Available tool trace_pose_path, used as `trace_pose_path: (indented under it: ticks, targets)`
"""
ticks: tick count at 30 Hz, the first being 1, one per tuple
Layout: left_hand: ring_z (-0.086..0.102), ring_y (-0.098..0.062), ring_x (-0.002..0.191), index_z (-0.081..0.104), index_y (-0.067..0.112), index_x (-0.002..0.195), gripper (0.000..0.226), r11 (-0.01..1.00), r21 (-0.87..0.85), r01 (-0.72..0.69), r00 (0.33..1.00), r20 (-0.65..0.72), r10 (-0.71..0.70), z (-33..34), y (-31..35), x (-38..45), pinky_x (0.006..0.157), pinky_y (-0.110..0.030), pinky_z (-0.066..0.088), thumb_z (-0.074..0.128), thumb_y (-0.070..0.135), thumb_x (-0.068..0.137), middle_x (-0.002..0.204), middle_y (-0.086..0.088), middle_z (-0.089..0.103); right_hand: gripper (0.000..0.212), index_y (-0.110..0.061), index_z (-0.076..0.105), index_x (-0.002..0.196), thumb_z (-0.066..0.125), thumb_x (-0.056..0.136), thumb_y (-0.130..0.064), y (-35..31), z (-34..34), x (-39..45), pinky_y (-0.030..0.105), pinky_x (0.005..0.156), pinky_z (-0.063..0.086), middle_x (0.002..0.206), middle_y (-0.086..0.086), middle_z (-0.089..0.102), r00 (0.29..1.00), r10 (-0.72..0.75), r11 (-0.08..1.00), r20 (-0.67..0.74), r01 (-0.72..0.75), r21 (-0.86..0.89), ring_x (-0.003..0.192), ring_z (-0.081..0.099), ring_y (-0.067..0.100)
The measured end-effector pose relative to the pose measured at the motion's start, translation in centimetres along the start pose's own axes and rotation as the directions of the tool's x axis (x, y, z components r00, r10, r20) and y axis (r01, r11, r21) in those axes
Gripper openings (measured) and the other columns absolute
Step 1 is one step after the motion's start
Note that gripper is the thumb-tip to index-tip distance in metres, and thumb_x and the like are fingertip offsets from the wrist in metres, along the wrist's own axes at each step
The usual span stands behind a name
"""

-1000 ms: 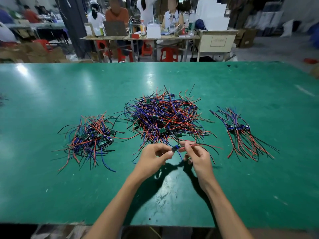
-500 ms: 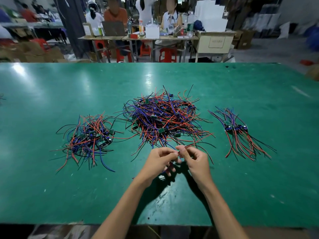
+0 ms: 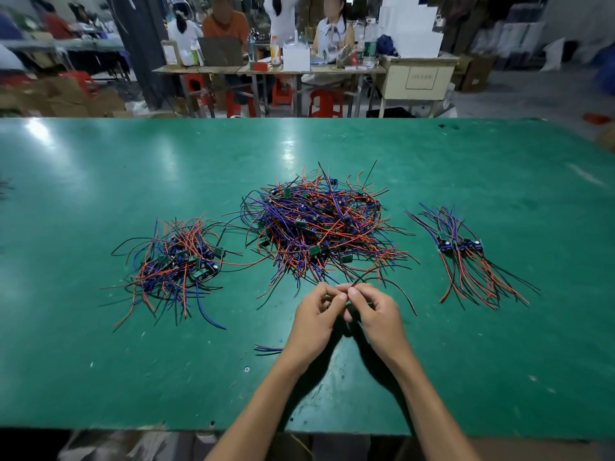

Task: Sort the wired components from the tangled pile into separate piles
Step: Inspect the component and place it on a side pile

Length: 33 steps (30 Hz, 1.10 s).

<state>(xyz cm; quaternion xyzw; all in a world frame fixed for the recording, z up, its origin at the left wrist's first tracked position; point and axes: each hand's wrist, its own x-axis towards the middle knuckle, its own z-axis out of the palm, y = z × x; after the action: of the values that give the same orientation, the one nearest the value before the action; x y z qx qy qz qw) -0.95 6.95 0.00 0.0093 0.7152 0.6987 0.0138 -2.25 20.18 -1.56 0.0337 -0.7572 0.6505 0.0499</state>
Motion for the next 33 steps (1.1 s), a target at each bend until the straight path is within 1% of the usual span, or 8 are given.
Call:
trace_pose_path:
  ticks: [2, 5, 9, 12, 15, 20, 29, 33]
  targets:
    - [0.06, -0.011, 0.063, 0.061, 0.01, 0.093, 0.011, 0.99, 0.127, -0.061, 0.998, -0.019, 0.064, 0.1, -0.4, -0.1, 0.061, -0.031, 0.052, 0.058, 0.016, 0.101, 0.067, 0.001, 0.068, 0.024, -0.028, 0.077, 0.091, 0.054, 0.096, -0.029, 0.0, 0.1, 0.2, 0.043, 0.079, 0.058, 0.084, -0.004, 0.076, 0.999, 0.03, 1.0, -0.045, -0.03, -0.009, 0.08, 0.072, 0.016]
    - [0.057, -0.004, 0.06, 0.061, 0.019, 0.09, 0.012, 0.97, 0.219, -0.109, 0.993, -0.019, 0.116, 0.4, -0.8, -0.4, 0.059, -0.018, 0.043, 0.059, 0.021, 0.101, 0.066, 0.002, 0.067, 0.025, -0.031, 0.076, 0.087, 0.052, 0.09, -0.035, -0.1, 0.1, 0.5, 0.039, 0.069, 0.056, 0.075, -0.006, 0.072, 0.993, 0.054, 0.999, -0.107, -0.054, -0.001, 0.067, 0.064, 0.01]
    - [0.056, -0.008, 0.06, 0.059, 0.019, 0.087, 0.013, 0.967, 0.226, -0.121, 0.992, -0.006, 0.126, 0.5, -0.9, -0.5, 0.058, -0.02, 0.044, 0.059, 0.021, 0.1, 0.067, 0.0, 0.067, 0.026, -0.026, 0.076, 0.085, 0.055, 0.099, -0.021, -0.1, -0.1, 0.9, 0.032, 0.061, 0.049, 0.076, -0.005, 0.071, 0.979, 0.085, 0.995, -0.186, -0.074, 0.064, 0.059, 0.058, 0.009]
    - [0.061, -0.022, 0.064, 0.059, 0.02, 0.085, 0.014, 0.964, 0.223, -0.142, 0.99, 0.021, 0.14, 0.5, -1.0, -0.5, 0.062, -0.032, 0.049, 0.06, 0.02, 0.099, 0.065, 0.001, 0.065, 0.029, -0.02, 0.074, 0.084, 0.052, 0.102, -0.016, -0.1, -0.4, 1.1, 0.02, 0.041, 0.027, 0.055, -0.011, 0.053, 0.963, 0.166, 0.97, -0.214, -0.121, 0.209, 0.041, 0.032, 0.007]
    - [0.063, -0.027, 0.067, 0.059, 0.023, 0.084, 0.013, 0.958, 0.245, -0.151, 0.989, 0.037, 0.146, 0.5, -1.2, -0.5, 0.063, -0.035, 0.051, 0.06, 0.024, 0.097, 0.065, 0.003, 0.065, 0.027, -0.016, 0.071, 0.086, 0.049, 0.103, -0.016, -0.4, -0.9, 1.4, 0.019, 0.038, 0.017, 0.058, 0.005, 0.041, 0.943, 0.235, 0.932, -0.235, -0.151, 0.329, 0.038, 0.024, 0.009]
    - [0.06, -0.026, 0.067, 0.057, 0.028, 0.085, 0.014, 0.945, 0.294, -0.143, 0.989, 0.078, 0.125, 0.5, -1.3, -0.8, 0.063, -0.038, 0.048, 0.057, 0.038, 0.095, 0.067, 0.005, 0.066, 0.023, -0.01, 0.066, 0.092, 0.046, 0.103, -0.015, -1.1, -1.6, 1.5, 0.019, 0.033, 0.016, 0.063, 0.006, 0.044, 0.91, 0.323, 0.85, -0.261, -0.158, 0.502, 0.036, 0.024, 0.007]
    - [0.057, -0.027, 0.063, 0.057, 0.022, 0.082, 0.015, 0.951, 0.271, -0.147, 0.987, 0.11, 0.121, 0.4, -0.8, -1.2, 0.061, -0.031, 0.043, 0.059, 0.028, 0.096, 0.066, 0.0, 0.067, 0.021, -0.009, 0.059, 0.087, 0.042, 0.101, -0.01, -1.4, -3.0, 2.8, 0.016, 0.032, 0.021, 0.084, 0.003, 0.061, 0.85, 0.477, 0.615, -0.223, -0.142, 0.776, 0.038, 0.026, 0.005]
    - [0.056, -0.02, 0.061, 0.06, 0.019, 0.084, 0.014, 0.967, 0.22, -0.131, 0.991, 0.062, 0.121, 0.1, -0.7, -1.0, 0.061, -0.032, 0.043, 0.061, 0.022, 0.097, 0.067, -0.003, 0.068, 0.024, -0.011, 0.062, 0.091, 0.044, 0.107, -0.017, -0.8, -2.9, 2.7, 0.017, 0.042, 0.032, 0.089, 0.008, 0.064, 0.877, 0.406, 0.677, -0.256, -0.101, 0.729, 0.045, 0.035, 0.006]
